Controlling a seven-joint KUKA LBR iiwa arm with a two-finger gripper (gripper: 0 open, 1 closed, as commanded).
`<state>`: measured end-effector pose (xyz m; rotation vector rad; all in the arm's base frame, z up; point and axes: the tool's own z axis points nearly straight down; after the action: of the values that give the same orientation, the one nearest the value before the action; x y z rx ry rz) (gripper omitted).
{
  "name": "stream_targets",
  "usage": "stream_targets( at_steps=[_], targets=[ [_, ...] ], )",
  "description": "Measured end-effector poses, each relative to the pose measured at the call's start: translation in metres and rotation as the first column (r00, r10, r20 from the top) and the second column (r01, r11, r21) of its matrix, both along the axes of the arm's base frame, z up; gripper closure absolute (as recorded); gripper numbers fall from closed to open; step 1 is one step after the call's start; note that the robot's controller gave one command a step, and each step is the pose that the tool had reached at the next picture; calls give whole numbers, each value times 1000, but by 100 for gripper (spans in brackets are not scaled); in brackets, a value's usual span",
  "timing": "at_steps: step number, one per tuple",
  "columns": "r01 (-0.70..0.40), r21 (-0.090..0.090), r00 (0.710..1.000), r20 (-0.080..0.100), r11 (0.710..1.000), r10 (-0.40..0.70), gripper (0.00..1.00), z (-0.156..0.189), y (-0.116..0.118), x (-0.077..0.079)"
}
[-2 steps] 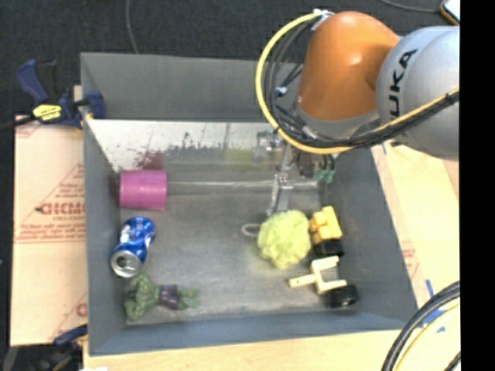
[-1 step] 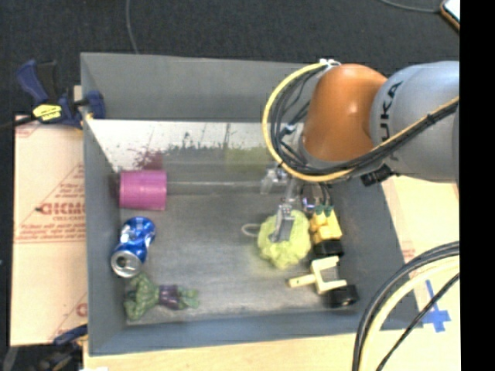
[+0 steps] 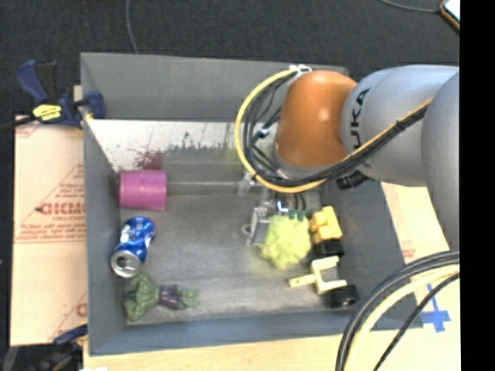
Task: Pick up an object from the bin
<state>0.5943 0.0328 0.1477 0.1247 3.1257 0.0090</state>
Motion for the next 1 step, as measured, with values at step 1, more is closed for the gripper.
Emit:
stream_targets(
  at_steps=[1],
  targets=[
    [-273,-9,962,-6,962,273,0,-30,-75,-14]
  ],
)
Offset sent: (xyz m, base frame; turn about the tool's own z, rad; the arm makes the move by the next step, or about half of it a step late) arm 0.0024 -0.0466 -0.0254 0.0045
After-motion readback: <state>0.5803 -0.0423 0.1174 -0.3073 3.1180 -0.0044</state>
